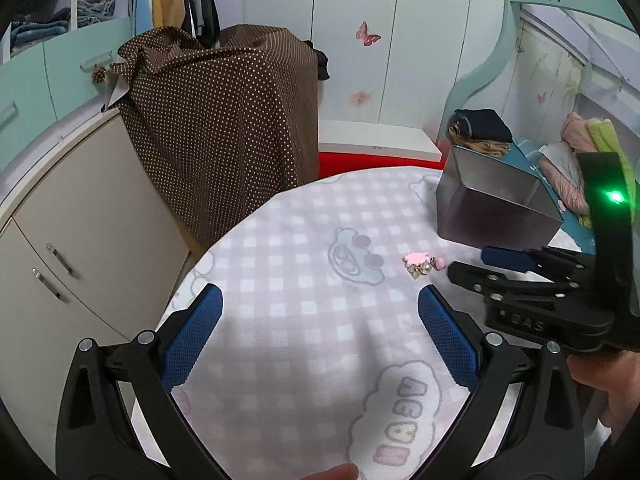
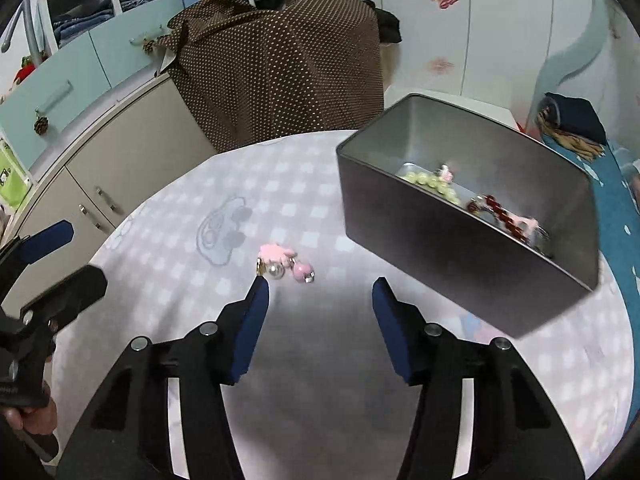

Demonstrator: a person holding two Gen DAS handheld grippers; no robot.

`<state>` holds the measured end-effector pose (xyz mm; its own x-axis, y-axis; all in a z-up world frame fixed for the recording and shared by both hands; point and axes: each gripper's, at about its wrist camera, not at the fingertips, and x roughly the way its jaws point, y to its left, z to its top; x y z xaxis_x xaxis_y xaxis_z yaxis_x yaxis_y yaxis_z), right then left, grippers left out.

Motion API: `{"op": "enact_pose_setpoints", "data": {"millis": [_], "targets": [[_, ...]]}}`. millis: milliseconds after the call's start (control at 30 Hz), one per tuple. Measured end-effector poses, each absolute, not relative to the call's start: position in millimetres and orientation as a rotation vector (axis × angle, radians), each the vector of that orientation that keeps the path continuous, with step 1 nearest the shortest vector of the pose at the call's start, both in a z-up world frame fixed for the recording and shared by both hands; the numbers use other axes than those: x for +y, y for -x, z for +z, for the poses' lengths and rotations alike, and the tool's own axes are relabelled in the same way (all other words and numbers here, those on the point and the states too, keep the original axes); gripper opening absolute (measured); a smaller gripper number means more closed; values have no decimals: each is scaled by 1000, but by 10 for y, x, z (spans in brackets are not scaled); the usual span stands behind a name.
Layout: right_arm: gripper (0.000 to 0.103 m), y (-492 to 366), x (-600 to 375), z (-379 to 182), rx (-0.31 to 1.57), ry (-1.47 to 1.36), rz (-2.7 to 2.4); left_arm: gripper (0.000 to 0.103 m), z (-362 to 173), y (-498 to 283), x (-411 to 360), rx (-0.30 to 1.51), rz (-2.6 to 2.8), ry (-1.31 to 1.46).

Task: Organize jewelry
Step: 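Grasp the pink bow charm with the right gripper, then grasp the pearl earring with the left gripper while the right gripper holds the bow charm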

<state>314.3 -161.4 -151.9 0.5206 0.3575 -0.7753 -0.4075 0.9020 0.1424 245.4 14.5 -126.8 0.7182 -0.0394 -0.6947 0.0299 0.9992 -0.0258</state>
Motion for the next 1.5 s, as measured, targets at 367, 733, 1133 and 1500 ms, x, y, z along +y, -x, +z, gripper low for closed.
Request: {"op": "enact_pose_setpoints", "data": {"millis": [367, 733, 1133, 1500], "targets": [[39, -3242, -1429, -1638, 893, 177, 487, 98, -1313, -2511, 105, 784, -50, 14], [11, -3171, -1468, -1637, 879, 223, 466, 98, -1373, -2603, 22, 792, -67, 3], [11, -2867, -1935, -1575, 910, 89, 362, 98, -1685, -3090, -377, 868, -147, -75], [11, -2812, -1999, -1527, 899, 58, 367, 77, -1867, -3263, -464, 926, -179, -86]]}}
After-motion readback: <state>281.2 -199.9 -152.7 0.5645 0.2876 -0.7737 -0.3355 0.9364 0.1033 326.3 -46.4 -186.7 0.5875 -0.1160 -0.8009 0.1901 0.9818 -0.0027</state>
